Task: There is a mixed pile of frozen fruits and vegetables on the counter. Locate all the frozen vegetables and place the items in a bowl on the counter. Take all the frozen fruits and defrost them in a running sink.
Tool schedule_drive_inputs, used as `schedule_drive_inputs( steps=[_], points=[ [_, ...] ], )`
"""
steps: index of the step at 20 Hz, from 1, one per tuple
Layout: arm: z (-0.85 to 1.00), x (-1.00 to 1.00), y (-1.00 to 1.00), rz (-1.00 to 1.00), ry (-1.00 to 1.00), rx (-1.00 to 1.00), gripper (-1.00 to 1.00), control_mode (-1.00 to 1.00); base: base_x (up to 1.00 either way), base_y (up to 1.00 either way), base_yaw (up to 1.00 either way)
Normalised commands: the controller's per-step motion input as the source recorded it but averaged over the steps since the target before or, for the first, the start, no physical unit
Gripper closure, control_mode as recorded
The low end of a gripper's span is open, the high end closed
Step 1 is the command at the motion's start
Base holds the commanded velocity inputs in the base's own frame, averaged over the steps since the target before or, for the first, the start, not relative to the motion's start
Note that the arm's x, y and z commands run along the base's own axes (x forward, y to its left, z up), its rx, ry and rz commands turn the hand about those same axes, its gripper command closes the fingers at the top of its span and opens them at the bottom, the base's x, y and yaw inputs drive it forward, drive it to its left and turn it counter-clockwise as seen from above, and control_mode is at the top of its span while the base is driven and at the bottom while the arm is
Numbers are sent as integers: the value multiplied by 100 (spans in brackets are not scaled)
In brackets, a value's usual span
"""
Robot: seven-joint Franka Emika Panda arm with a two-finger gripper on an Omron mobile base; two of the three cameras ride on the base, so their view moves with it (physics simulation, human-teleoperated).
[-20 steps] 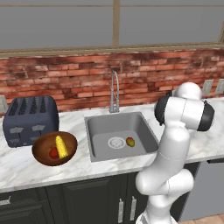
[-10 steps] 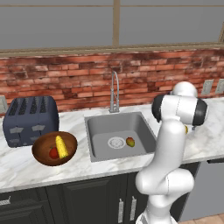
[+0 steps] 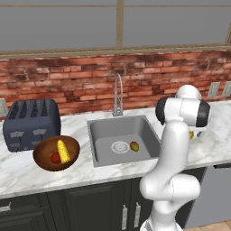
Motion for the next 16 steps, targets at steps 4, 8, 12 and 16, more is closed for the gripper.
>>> schedule_drive_inputs(
  steps=[4,8,12,16],
  points=[
    [-24,0,0,0,0,2,-100,-100,0,0,0],
    [-27,0,0,-1,0,2,100,-100,0,0,0],
    [-13,1,0,0,0,1,100,-100,0,0,0],
    [4,1,5,-2,0,0,100,-100,0,0,0]
  ],
)
